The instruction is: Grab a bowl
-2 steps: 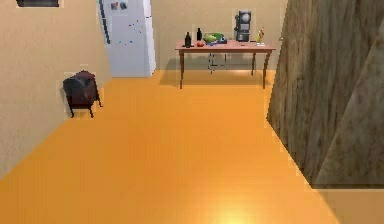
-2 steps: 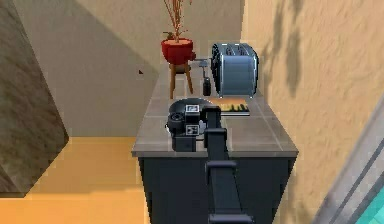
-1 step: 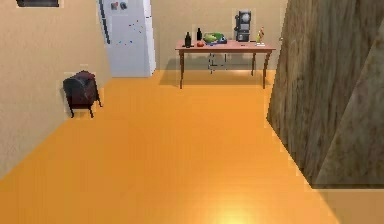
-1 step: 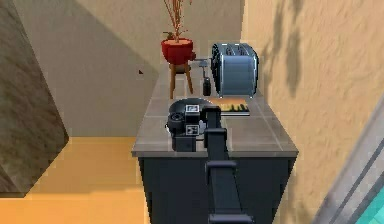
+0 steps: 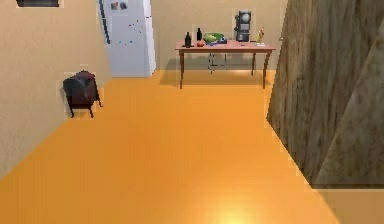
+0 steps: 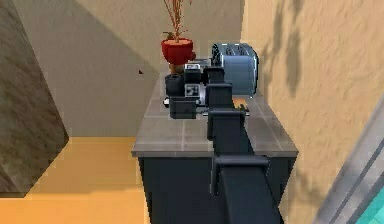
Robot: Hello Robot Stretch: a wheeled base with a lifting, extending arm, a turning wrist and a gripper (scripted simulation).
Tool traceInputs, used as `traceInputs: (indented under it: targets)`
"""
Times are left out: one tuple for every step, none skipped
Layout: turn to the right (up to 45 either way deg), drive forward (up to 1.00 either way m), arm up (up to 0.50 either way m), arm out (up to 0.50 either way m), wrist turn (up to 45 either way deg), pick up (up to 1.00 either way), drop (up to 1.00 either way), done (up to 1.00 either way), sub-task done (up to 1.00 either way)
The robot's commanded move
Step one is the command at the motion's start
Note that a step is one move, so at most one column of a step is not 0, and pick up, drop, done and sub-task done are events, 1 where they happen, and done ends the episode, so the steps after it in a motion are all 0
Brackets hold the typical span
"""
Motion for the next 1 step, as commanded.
traceInputs:
  targets:
    - [0.0, 0.00, 0.00, 0.00, 0.0, 0.00, 0.00, 1.00, 0.00]
